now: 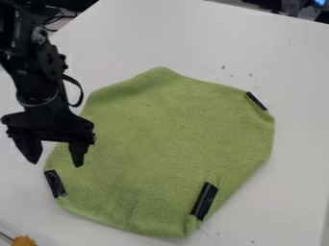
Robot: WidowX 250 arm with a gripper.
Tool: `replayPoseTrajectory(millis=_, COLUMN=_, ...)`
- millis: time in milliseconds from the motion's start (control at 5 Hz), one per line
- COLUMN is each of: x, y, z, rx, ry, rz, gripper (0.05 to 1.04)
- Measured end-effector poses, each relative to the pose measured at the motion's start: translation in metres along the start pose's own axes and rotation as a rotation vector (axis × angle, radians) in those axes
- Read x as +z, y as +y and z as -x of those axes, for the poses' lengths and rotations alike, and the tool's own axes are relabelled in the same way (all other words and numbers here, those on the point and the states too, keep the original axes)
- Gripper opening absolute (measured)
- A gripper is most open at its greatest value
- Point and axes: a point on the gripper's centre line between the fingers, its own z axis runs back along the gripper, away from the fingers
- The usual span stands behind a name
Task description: Fold the cloth from left to right
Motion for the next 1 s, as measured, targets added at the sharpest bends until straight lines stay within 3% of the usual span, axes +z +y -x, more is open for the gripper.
replayPoseTrajectory(millis=400, x=-0.015, y=0.010, z=0.001, rx=-0.009, ry=-0.004, rz=-0.037, gripper=1.001)
replayPoseTrajectory(millis=1000, x=-0.036, y=0.029, z=0.018, rx=0.025, ry=-0.018, rz=-0.020, gripper=1.001)
